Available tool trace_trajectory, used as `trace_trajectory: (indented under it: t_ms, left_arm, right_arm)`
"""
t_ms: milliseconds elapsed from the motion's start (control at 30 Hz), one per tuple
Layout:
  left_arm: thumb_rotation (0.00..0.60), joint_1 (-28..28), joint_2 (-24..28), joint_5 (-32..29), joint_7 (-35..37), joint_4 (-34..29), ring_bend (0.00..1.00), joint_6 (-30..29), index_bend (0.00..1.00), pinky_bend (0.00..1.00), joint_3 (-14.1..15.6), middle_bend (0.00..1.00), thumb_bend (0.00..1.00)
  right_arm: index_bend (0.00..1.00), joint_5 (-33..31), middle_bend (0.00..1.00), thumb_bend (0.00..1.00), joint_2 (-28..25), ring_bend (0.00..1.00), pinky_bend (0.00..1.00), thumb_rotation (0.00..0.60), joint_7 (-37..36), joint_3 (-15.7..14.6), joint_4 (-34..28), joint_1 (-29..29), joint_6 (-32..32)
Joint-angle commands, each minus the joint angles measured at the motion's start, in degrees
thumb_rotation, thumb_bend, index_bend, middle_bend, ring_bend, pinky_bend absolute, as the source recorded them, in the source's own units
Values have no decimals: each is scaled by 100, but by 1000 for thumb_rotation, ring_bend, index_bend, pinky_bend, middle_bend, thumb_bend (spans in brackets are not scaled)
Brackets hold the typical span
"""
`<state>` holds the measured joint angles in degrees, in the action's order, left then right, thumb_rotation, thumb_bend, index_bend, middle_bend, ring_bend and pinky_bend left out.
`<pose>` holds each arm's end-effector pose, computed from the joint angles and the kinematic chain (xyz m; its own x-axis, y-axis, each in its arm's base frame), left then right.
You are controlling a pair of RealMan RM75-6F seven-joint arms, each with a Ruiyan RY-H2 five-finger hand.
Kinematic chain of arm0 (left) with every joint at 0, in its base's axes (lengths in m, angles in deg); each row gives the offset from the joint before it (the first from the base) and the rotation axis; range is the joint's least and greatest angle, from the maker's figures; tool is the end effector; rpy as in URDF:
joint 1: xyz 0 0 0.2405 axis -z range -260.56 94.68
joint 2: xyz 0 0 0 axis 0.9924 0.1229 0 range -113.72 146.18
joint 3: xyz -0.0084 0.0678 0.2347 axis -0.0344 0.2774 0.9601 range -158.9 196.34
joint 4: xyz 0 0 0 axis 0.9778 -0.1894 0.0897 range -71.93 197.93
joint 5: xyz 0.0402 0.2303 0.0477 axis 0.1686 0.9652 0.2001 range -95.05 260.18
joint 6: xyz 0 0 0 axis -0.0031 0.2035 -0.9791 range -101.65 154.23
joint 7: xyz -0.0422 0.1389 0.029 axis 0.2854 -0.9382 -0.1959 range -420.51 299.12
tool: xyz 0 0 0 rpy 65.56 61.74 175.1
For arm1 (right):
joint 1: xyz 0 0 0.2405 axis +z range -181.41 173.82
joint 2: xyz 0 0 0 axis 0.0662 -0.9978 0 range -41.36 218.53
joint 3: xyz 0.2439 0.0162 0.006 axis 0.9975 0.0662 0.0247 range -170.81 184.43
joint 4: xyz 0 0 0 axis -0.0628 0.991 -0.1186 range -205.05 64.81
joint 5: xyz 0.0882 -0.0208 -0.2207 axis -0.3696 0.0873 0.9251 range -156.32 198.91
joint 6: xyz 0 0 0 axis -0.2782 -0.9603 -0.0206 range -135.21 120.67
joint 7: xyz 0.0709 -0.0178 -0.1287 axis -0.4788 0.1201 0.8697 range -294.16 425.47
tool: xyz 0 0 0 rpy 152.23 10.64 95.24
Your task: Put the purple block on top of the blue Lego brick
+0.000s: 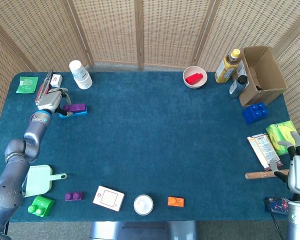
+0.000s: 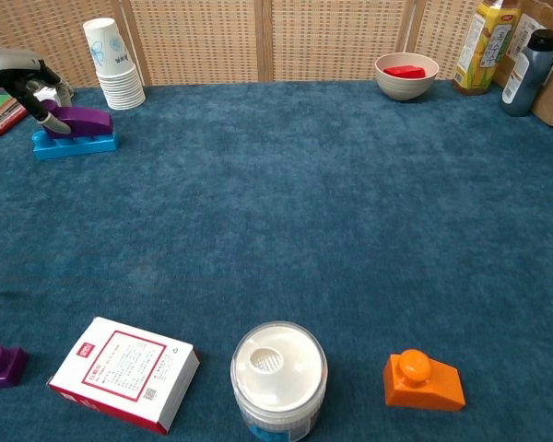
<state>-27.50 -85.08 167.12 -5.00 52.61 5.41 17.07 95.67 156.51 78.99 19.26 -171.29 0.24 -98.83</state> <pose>-0.2912 0.5183 0.0593 0.2673 0.3521 0.8970 0.9414 0.1031 -0.3210 -0.2823 -0.2108 0.1432 0.3897 0.2074 0.8973 -0.9138 0.2079 0.3489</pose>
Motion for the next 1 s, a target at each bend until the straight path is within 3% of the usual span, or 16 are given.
trace_trajectory:
  t_ms: [33,1000]
  left_arm:
    - [600,-4,10,-14,-44,-12,0,-8,594,0,-16,134,365]
    - [600,-43,24,-181,-403,-103,0,233,488,0,-188,86,362]
  right_arm:
    - [312,-2,135,280,6,0,0,600,-19,-2,19,5,17]
    - [311,26,135,280,3,0,0,600,-105,-3,63,-34,-20]
